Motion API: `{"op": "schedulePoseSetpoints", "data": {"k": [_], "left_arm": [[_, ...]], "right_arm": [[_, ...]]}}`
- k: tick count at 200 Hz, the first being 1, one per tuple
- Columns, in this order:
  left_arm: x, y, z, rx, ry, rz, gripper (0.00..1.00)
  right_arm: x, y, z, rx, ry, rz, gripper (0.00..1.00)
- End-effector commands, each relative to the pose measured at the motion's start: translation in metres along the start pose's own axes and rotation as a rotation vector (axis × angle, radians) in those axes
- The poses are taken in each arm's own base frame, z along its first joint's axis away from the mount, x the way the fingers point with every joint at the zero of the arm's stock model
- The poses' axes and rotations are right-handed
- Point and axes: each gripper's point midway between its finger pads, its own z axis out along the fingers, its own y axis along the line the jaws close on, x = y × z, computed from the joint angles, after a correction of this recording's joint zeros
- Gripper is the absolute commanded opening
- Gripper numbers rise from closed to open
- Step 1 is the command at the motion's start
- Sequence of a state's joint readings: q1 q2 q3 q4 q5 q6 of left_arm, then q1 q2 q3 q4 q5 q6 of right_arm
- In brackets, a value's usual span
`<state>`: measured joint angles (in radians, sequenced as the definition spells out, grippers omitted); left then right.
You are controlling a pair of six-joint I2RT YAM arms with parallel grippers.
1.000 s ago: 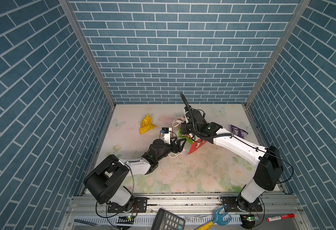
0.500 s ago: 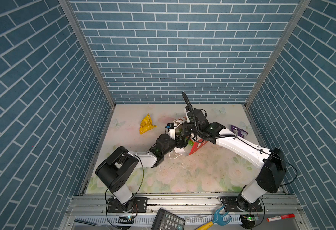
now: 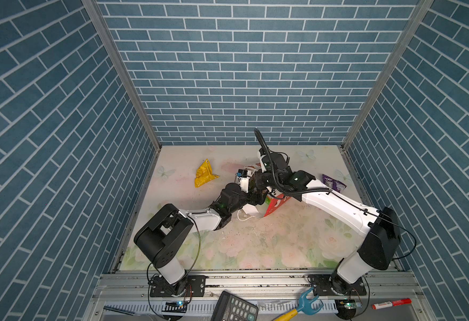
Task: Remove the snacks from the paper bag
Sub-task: 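Push the left gripper deeper into the bag and close on the Fox's packet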
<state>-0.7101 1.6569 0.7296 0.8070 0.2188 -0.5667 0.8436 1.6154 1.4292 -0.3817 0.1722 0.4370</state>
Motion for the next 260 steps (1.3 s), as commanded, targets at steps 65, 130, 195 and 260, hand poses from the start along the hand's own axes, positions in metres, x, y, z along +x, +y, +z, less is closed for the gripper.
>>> {"op": "schedulePoseSetpoints", "data": {"k": [65, 130, 195, 260], "left_arm": [[0.01, 0.028, 0.015, -0.158, 0.059, 0.009, 1.0], [0.01, 0.05, 0.036, -0.247, 0.03, -0.039, 0.99], [0.022, 0.039, 0.06, -0.099, -0.008, -0.143, 0.68], [0.013, 0.034, 0.048, -0.105, -0.028, -0.117, 0.22]], "right_arm": [[-0.033, 0.011, -0.027, -0.045, -0.113, 0.012, 0.0], [-0.035, 0.017, -0.026, -0.077, -0.118, 0.025, 0.0], [-0.03, 0.013, -0.02, -0.072, -0.102, 0.03, 0.0], [-0.026, 0.007, -0.019, -0.052, -0.095, 0.031, 0.0]]}}
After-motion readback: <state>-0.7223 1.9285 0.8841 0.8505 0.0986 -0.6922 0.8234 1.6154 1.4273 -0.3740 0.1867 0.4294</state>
